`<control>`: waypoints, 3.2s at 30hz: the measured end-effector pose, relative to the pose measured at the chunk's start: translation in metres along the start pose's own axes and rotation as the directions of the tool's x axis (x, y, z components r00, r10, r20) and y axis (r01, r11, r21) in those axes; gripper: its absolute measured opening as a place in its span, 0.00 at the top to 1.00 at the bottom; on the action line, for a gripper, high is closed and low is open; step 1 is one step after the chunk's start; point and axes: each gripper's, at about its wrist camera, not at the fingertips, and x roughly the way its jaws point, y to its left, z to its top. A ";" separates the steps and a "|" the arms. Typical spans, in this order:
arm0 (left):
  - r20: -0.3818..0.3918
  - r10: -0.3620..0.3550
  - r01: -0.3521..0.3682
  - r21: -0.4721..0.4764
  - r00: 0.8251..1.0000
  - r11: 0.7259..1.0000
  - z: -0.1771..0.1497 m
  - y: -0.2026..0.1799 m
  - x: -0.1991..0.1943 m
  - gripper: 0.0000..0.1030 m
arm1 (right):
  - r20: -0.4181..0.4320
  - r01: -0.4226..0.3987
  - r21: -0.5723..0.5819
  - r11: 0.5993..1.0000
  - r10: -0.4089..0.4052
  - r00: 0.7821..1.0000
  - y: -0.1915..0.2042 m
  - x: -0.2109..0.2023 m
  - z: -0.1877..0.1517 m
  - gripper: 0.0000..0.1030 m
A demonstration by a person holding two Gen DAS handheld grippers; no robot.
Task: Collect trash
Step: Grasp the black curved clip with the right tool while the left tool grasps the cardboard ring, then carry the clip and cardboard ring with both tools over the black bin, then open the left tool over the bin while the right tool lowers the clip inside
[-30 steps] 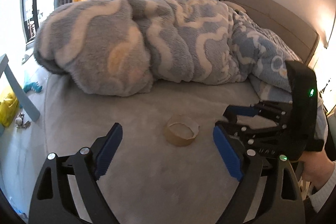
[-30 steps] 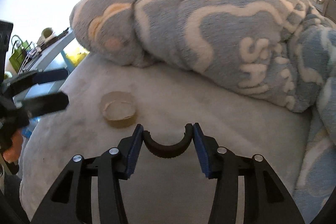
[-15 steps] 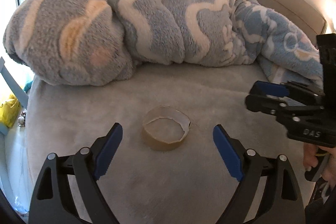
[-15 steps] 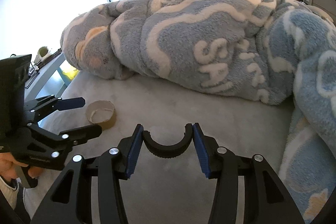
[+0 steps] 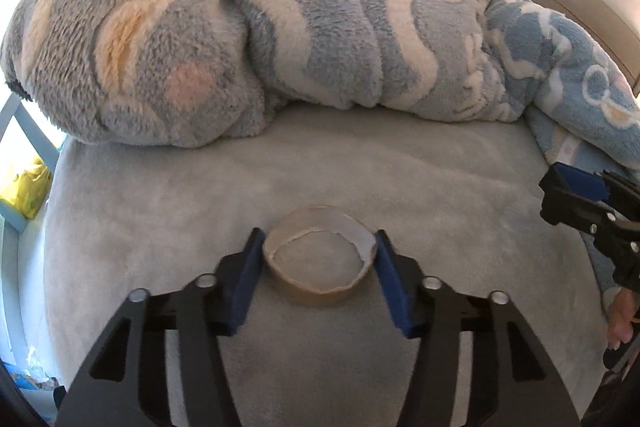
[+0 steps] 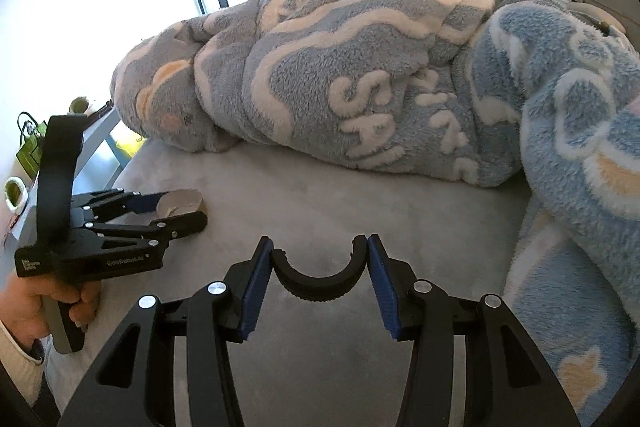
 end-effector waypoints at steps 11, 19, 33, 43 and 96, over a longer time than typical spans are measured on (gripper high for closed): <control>0.001 -0.065 0.065 0.002 0.998 0.998 -0.015 -0.008 -0.024 0.48 | 0.014 0.002 0.020 1.000 -0.002 1.000 0.017 -0.013 0.001 0.53; 0.030 -0.068 0.069 -0.043 0.997 0.997 -0.046 0.008 -0.068 0.48 | 0.028 -0.007 0.001 1.000 0.007 1.000 0.060 -0.026 -0.006 0.53; 0.055 -0.001 0.008 -0.128 0.998 0.992 -0.109 0.070 -0.150 0.48 | 0.029 -0.046 -0.046 0.998 0.047 0.998 0.149 -0.041 -0.025 0.53; 0.021 0.042 -0.038 -0.185 0.999 0.982 -0.139 0.126 -0.163 0.48 | 0.013 -0.108 -0.103 0.989 0.110 0.994 0.220 -0.021 -0.010 0.53; 0.003 0.150 -0.133 -0.449 0.989 0.884 -0.238 0.322 -0.267 0.26 | -0.321 -0.321 -0.332 0.887 0.214 0.923 0.488 0.135 -0.062 0.53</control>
